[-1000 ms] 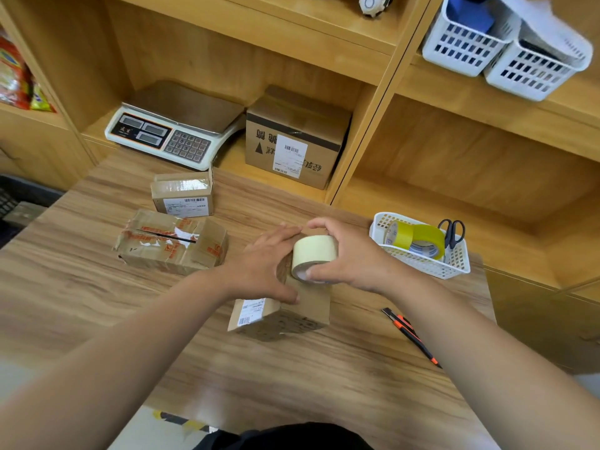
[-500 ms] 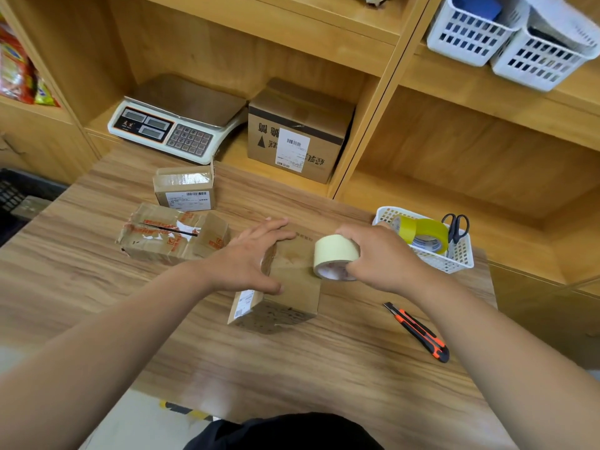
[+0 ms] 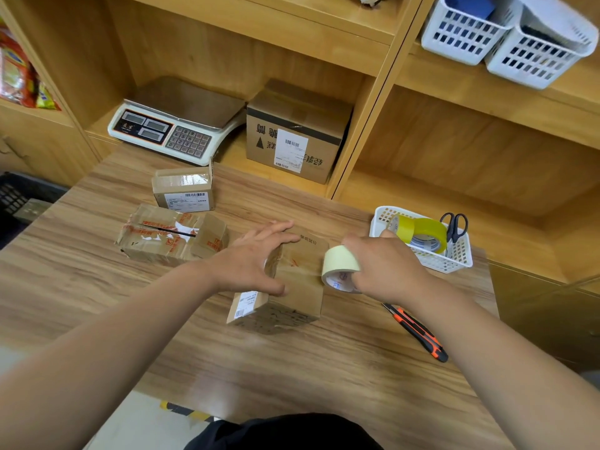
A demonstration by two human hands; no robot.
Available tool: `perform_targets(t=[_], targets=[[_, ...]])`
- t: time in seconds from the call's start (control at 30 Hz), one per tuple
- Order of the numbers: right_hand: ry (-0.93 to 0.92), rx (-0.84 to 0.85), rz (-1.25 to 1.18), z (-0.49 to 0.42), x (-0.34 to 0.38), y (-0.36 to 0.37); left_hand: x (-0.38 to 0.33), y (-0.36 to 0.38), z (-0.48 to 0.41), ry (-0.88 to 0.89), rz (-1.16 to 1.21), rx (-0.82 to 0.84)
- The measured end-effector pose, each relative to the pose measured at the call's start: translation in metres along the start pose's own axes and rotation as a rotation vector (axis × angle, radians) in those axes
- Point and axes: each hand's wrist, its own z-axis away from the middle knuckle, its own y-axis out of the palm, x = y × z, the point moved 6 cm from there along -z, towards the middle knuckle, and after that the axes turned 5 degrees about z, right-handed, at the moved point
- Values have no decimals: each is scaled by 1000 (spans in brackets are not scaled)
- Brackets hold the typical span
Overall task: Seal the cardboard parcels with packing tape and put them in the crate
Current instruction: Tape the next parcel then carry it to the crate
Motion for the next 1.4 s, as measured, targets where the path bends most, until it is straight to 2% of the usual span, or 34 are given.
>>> perform_targets(t=[0.1,0.3,0.43,0.53,0.63,0.83,1.03,1.23,1.4], targets=[[-33,-1,114,-2,4,4,0,1,0,-1,-6,4],[-86,-40,187,-9,8,11,4,3,-1,4,15,1],[-50,-81,-53,-5,1,17,6,-3,1,18,-20,-63],[59,-129,-325,0,-6,18,2,-13,1,44,-243,-147],[81,-163,-418,1,-2,20,-11,-11,-1,89,-438,-134],[53,-279,-500,-4,12,19,-13,-5,4,-6,-220,-83],[-14,-409,-468,-7,26,21,-6,-15,14,-52,-206,-71],[46,-342,-648,-10,25,27,2,-25,23,-83,-185,-65],[-97,-320,-474,-10,27,18,8,-25,21,-101,-125,-71]])
